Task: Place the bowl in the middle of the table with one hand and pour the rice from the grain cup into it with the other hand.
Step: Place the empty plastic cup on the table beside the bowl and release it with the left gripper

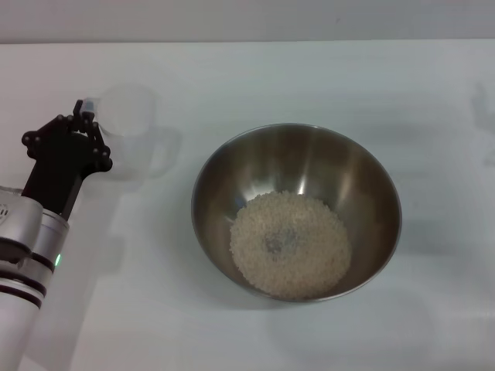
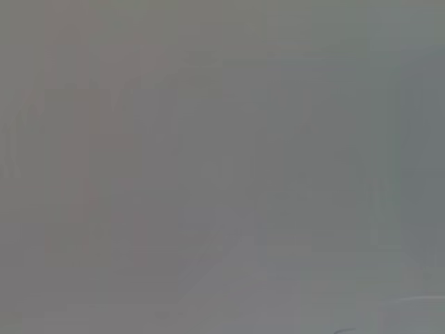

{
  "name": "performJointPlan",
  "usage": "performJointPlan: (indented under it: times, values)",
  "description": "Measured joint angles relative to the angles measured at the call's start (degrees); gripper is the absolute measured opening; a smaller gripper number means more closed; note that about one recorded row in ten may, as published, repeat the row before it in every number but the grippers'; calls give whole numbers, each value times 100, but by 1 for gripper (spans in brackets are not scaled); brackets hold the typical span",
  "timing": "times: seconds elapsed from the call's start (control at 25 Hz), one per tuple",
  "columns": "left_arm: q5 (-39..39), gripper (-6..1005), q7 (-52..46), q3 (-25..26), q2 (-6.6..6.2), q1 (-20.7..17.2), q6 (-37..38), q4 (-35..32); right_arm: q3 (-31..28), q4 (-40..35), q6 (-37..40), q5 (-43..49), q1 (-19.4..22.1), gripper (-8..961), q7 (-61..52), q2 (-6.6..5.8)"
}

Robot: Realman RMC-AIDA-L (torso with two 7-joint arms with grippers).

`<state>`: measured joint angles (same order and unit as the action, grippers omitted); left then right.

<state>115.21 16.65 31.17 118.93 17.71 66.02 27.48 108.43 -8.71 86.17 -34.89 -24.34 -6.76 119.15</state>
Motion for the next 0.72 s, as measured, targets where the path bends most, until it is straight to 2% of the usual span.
performJointPlan:
  times: [0.16,0.72]
  values:
    - [-8,71,-19,105,1,26,-383,-44,0,0,4,0,6,524,-50,3]
    - [-16,78,-15,90,23,124,-836,-148,0,7,-7,0,-4,524,-54,3]
